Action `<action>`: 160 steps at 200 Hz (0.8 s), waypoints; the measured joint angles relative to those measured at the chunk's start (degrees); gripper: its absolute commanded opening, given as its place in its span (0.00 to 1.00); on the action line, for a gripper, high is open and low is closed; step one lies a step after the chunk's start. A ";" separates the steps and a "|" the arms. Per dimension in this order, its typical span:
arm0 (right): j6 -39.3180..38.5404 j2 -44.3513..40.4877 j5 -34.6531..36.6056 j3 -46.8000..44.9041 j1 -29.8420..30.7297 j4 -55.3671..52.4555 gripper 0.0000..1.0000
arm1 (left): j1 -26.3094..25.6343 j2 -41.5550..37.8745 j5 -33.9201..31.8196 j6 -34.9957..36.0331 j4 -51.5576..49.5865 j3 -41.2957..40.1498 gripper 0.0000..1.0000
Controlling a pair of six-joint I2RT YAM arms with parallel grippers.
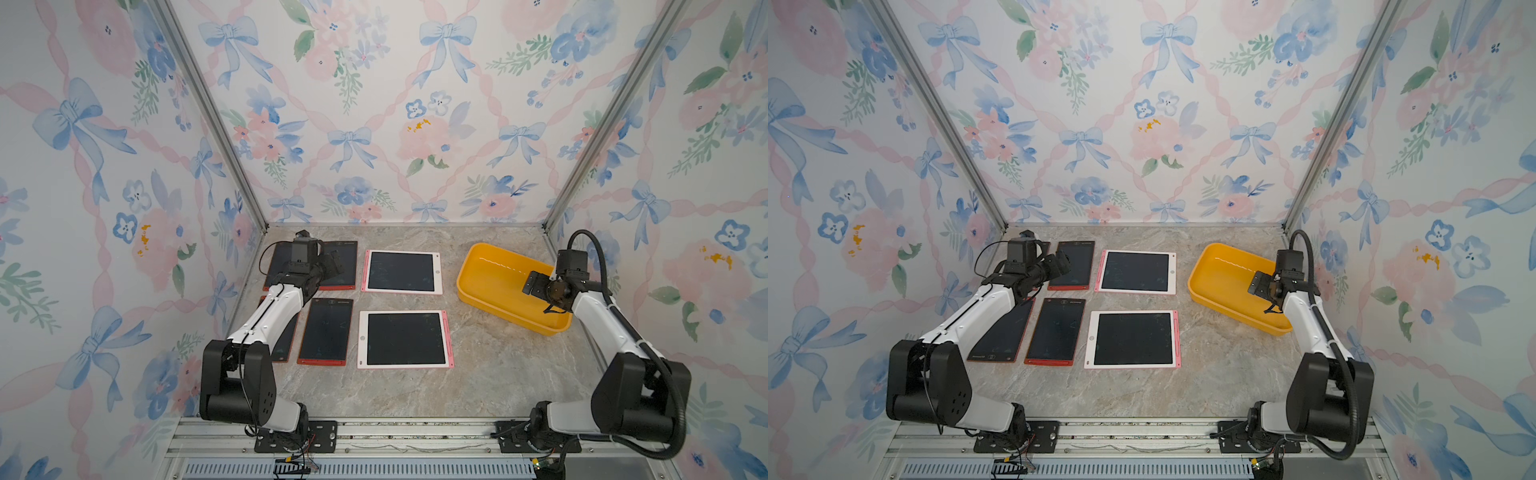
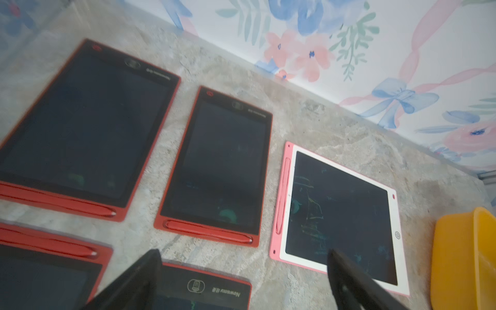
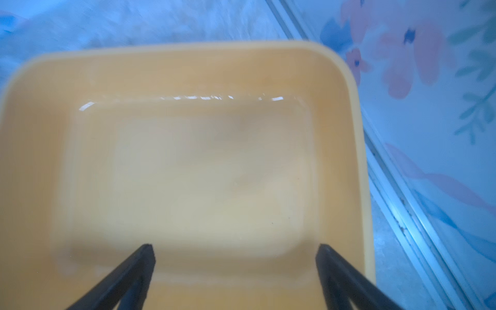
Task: Take out the writing tablet from the storage box
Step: Reset both arms
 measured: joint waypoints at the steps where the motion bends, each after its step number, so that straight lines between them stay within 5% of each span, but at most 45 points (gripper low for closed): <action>1: -0.02 -0.31 0.09 -0.09 0.09 0.15 0.97 | 0.00 -0.28 -0.35 0.22 0.39 -0.20 0.98; 64: -3.65 -17.70 18.14 -13.75 4.42 14.29 0.97 | 0.00 -14.16 -15.17 10.25 30.34 -22.34 0.98; 114: -3.85 -14.73 24.41 -16.55 4.52 17.55 0.97 | 0.00 -15.85 -18.69 16.22 46.34 -33.79 0.98; 160: -7.52 -14.75 25.55 -31.85 8.26 34.18 0.97 | 0.00 -16.74 -20.85 19.23 60.57 -44.39 0.98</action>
